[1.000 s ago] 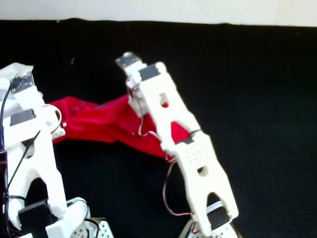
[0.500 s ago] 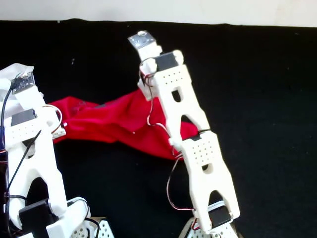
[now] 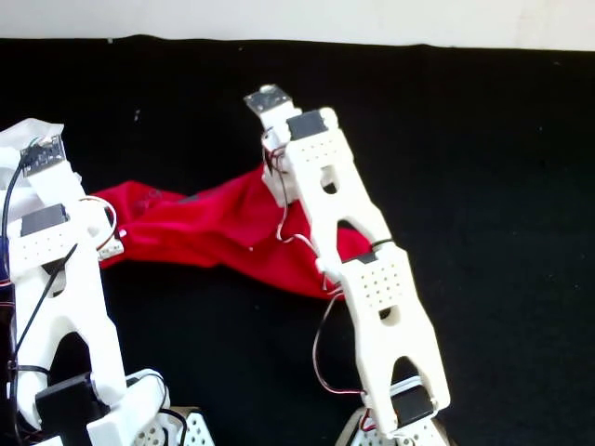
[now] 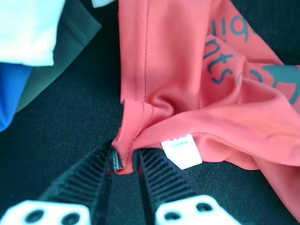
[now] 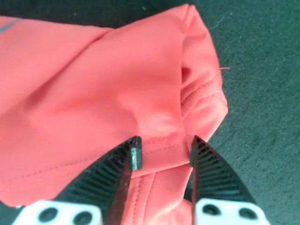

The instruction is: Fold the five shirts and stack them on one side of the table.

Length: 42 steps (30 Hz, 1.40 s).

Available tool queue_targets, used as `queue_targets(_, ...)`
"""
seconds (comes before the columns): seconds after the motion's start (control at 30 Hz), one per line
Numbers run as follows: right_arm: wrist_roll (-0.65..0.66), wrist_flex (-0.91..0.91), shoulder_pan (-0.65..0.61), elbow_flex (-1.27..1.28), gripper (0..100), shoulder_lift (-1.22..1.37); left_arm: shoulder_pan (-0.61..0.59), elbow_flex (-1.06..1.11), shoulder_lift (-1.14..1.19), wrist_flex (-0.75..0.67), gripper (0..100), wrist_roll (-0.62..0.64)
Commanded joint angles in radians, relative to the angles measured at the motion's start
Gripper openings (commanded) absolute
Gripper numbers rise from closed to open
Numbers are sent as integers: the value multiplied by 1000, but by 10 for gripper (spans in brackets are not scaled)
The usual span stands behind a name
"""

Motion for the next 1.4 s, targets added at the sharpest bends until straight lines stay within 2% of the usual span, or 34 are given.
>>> queue_targets(0.0, 9, -12, 10, 1, 38, -8, 18, -4, -18, -15, 9, -8)
queue_targets(0.03, 11, -12, 12, 2, 0, -8, 18, -4, -18, -17, 9, -8)
queue_targets(0.1, 48, -8, 13, 7, 29, -8, 18, -4, -16, -17, 9, -6)
queue_targets(0.27, 64, 5, 27, -18, 5, -25, 18, -2, -16, -14, 9, -6)
queue_targets(0.47, 58, 176, 16, -162, 5, -79, 18, -2, -16, -12, 9, -6)
queue_targets(0.57, 12, 173, 1, -101, 9, -108, 18, -2, -16, -12, 9, -6)
queue_targets(0.73, -5, 173, -128, 142, 10, -219, 18, -2, -16, -12, 9, -6)
queue_targets(0.8, 0, 168, -166, 228, 31, -257, 16, -2, -16, -12, 9, -6)
queue_targets(0.97, 2, 113, -177, 277, 207, -265, 16, -2, -16, -12, 9, -6)
queue_targets(1.37, -3, 13, -174, 266, 187, -117, 16, -2, -16, -12, 9, -6)
